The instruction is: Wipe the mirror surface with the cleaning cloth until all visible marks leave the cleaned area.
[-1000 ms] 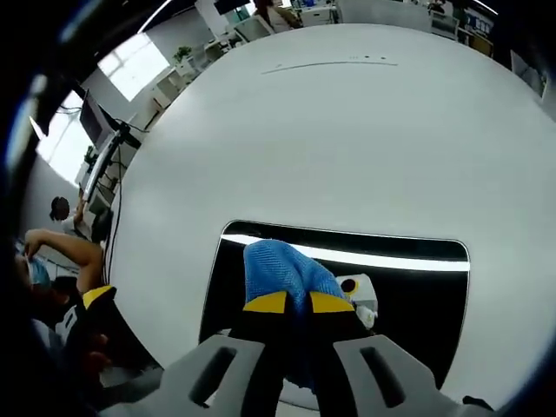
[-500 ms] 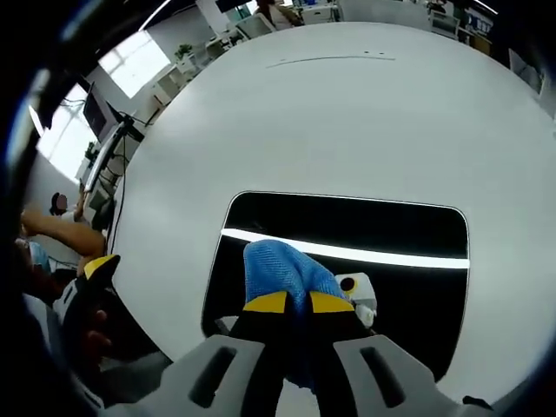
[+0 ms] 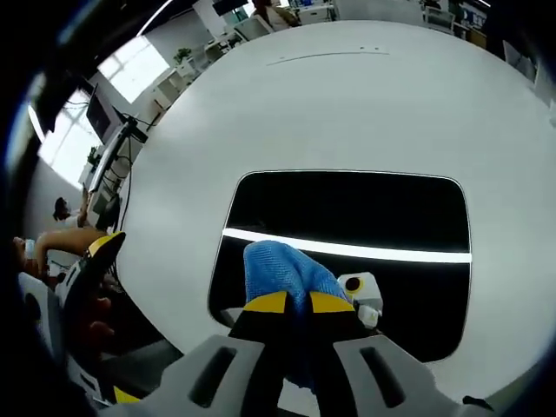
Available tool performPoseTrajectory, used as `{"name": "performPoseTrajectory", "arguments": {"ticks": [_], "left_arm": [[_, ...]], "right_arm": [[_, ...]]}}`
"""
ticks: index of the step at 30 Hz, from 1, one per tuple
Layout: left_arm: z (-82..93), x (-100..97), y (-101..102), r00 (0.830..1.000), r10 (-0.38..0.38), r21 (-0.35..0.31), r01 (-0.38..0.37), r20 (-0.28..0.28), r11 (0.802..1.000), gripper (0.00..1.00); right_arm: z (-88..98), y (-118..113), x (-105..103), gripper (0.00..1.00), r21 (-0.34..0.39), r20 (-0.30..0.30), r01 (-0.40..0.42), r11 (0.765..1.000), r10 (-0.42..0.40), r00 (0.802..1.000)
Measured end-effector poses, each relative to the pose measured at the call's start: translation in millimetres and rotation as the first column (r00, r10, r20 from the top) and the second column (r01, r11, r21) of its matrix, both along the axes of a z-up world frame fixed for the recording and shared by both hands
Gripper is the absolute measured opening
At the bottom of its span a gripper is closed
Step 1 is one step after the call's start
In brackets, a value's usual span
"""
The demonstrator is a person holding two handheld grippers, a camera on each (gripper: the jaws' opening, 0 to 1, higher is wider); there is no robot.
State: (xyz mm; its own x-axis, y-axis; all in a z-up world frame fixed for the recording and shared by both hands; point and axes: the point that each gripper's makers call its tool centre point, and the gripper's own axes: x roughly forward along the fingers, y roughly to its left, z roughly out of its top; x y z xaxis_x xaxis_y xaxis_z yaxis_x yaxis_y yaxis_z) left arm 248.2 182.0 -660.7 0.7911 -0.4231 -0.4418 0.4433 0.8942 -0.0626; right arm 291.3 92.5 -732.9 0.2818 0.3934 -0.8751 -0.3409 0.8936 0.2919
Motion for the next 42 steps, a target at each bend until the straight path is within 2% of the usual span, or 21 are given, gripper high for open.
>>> {"name": "performPoseTrajectory", "arguments": {"ticks": [20,37,42], "left_arm": [[-0.2,-1.3,-1.2,1.0,-0.007,0.004,0.007,0.002,1.0,0.99],[-1.9,-2.4,-2.8,1.0,-0.02,0.009,0.02,-0.003,1.0,0.99],[-2.4,-2.1,-1.6,1.0,-0.013,0.005,0.013,-0.008,1.0,0.99]], "right_arm": [[-4.1,-1.9,-17.4,0.02,0.02,-0.024,0.001,1.0,-0.001,1.0],[-6.1,-2.8,-25.7,0.02,0.011,-0.029,-0.024,1.0,0.024,0.999],[-3.6,-2.4,-30.9,0.02,-0.005,-0.014,-0.054,0.999,0.054,0.998]]}}
